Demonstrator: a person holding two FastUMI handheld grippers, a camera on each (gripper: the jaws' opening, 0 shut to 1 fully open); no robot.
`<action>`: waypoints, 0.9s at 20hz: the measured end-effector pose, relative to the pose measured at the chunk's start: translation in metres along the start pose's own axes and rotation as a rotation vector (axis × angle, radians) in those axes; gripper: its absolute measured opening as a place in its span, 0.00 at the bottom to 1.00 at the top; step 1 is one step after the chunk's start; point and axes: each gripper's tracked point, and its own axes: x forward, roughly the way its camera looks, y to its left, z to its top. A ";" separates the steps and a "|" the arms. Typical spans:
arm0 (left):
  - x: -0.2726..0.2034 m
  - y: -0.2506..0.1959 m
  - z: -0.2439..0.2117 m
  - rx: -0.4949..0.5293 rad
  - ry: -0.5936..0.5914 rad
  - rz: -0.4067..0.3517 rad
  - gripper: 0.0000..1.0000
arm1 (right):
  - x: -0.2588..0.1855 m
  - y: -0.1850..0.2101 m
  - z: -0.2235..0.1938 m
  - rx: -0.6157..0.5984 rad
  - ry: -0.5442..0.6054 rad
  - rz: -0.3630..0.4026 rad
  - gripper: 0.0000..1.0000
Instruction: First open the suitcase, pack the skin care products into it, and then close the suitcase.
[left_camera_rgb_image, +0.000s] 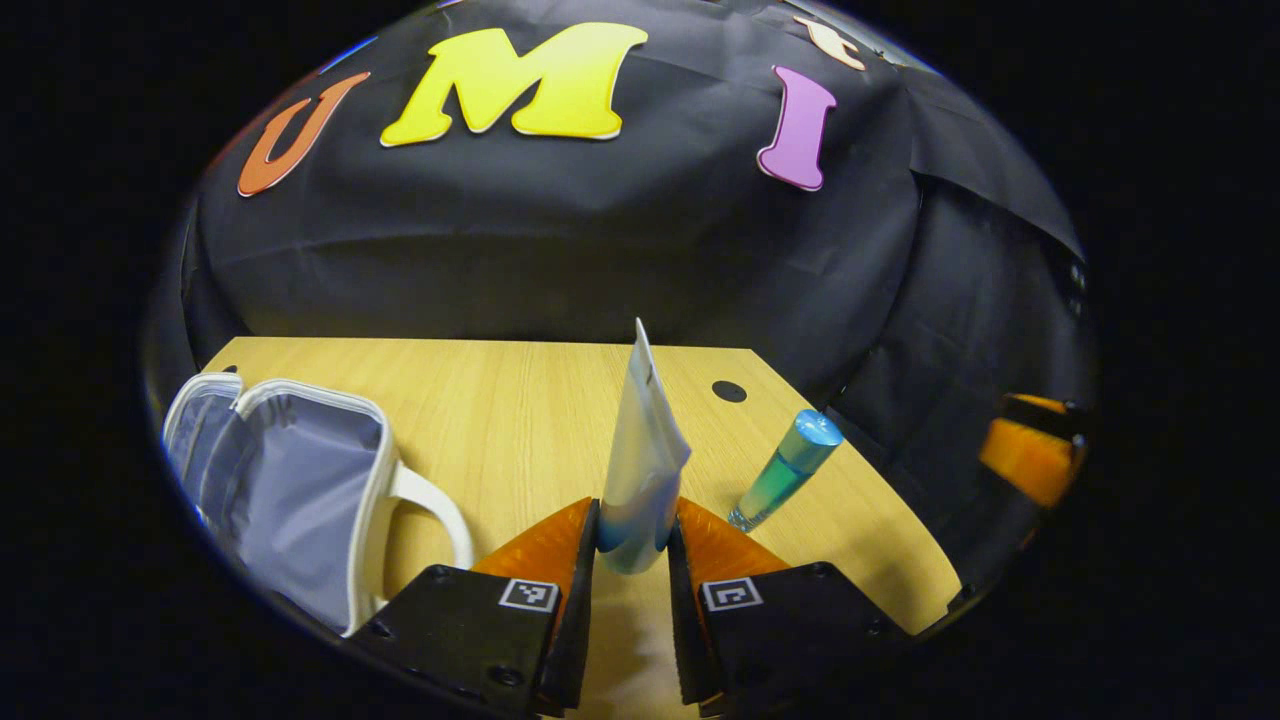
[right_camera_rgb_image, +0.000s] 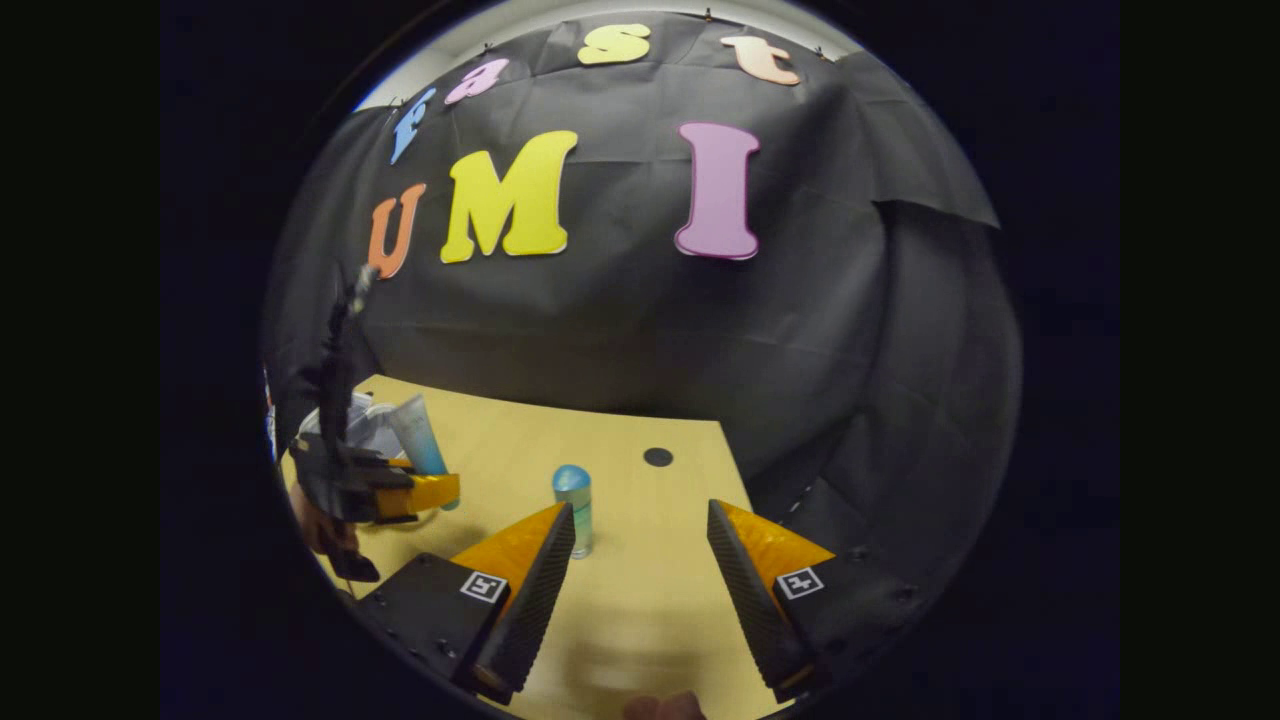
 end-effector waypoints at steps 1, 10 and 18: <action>-0.015 0.003 0.003 -0.013 0.001 0.006 0.38 | 0.014 0.007 -0.011 0.013 0.015 0.023 0.79; -0.107 0.052 0.021 -0.110 -0.005 0.132 0.38 | 0.117 0.045 -0.071 0.127 0.144 0.087 0.79; -0.152 0.108 0.005 -0.179 0.020 0.261 0.38 | 0.150 0.048 -0.088 0.137 0.175 0.066 0.58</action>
